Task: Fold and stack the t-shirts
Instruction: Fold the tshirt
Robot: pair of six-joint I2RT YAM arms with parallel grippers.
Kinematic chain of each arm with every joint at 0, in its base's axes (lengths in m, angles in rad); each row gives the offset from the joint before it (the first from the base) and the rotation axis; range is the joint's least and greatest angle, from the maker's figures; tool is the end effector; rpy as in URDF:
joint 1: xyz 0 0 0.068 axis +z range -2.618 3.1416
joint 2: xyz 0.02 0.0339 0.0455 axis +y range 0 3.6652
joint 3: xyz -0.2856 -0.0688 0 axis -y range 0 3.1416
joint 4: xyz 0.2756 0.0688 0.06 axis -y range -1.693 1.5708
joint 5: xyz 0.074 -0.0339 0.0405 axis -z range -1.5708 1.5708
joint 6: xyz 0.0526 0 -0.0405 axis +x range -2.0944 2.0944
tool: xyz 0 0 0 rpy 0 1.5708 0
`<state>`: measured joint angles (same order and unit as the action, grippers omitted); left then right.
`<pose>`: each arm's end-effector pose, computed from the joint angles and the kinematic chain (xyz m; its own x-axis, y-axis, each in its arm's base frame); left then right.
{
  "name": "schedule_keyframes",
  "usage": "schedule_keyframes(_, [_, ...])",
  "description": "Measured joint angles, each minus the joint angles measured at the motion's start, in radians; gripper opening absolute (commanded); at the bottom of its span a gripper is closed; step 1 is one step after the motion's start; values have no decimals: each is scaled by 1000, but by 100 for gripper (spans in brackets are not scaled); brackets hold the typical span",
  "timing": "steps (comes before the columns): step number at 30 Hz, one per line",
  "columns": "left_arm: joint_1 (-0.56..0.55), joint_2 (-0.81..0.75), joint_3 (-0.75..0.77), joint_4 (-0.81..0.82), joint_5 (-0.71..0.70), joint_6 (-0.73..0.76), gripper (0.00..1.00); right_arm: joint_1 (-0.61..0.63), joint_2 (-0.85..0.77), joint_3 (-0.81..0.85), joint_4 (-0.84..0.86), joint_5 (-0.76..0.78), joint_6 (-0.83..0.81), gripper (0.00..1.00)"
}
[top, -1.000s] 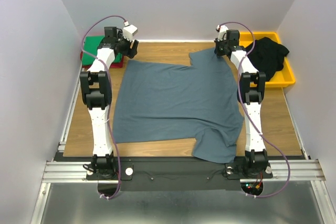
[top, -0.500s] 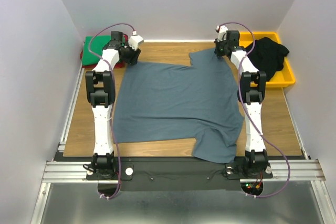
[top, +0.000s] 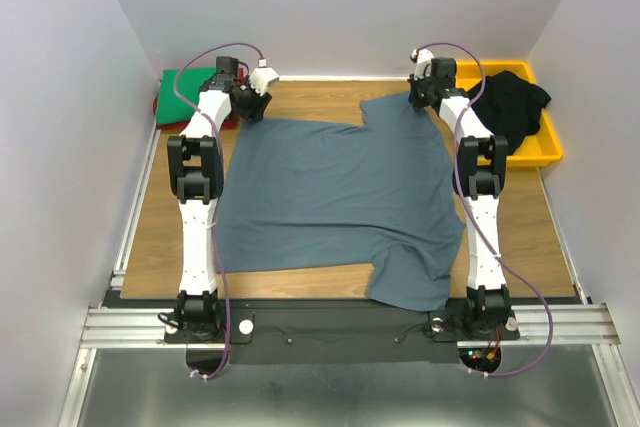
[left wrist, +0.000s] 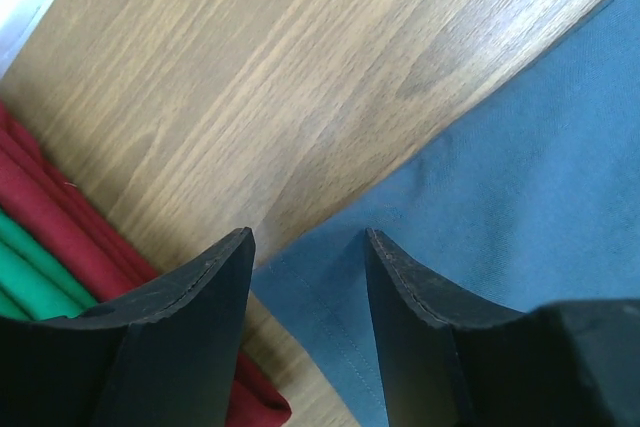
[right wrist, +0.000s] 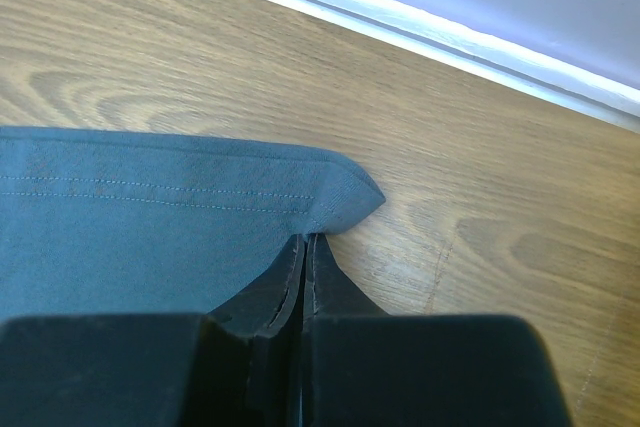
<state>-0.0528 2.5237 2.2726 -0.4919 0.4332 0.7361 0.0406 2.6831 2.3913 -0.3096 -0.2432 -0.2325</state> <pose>0.6223 -0.0550 0.1862 -0.2612 0.6240 -0.7364 0.7179 0.6356 0.2840 0.6594 0.0395 0.1473 -0.4953 -0.2439 -0.8337 -0.3616 0.9305 -0.0574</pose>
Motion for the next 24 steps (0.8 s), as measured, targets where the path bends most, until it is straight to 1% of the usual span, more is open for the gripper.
schedule_keyframes(3, [2, 17, 18, -10, -1, 6, 56, 0, 0, 0, 0, 0, 0, 1])
schedule_keyframes(5, [2, 32, 35, -23, -3, 16, 50, 0, 0, 0, 0, 0, -2, 1])
schedule_keyframes(8, [2, 39, 39, -45, -9, 29, 46, 0, 0, 0, 0, 0, -8, 1])
schedule_keyframes(9, [2, 39, 41, -48, -11, 32, 40, 0, 0, 0, 0, 0, -8, 1])
schedule_keyframes(10, [2, 39, 45, -54, -14, 35, 30, 0, 0, 0, 0, 0, -8, 1])
schedule_keyframes(11, [2, 39, 46, -56, -18, 40, 23, 0, 0, 0, 0, 0, -8, 1])
schedule_keyframes(13, [2, 40, 52, -64, -22, 45, 22, 0, 0, 0, 0, 0, -8, 1])
schedule_keyframes(14, [2, 41, 53, -67, -23, 50, 18, 0, 0, 0, 0, 0, -8, 1])
schedule_keyframes(16, [2, 41, 55, -75, -23, 53, 13, 0, 0, 0, 0, 0, -8, 1])
schedule_keyframes(17, [2, 41, 55, -77, -20, 61, 5, 0, 0, 0, 0, 0, -8, 1])
schedule_keyframes(18, [2, 41, 55, -78, -19, 63, 1, 0, 0, 0, 0, 0, -9, 1])
schedule_keyframes(24, [2, 40, 43, -26, -17, 32, 0, -1, 0, 11, -5, 4, -11, 1])
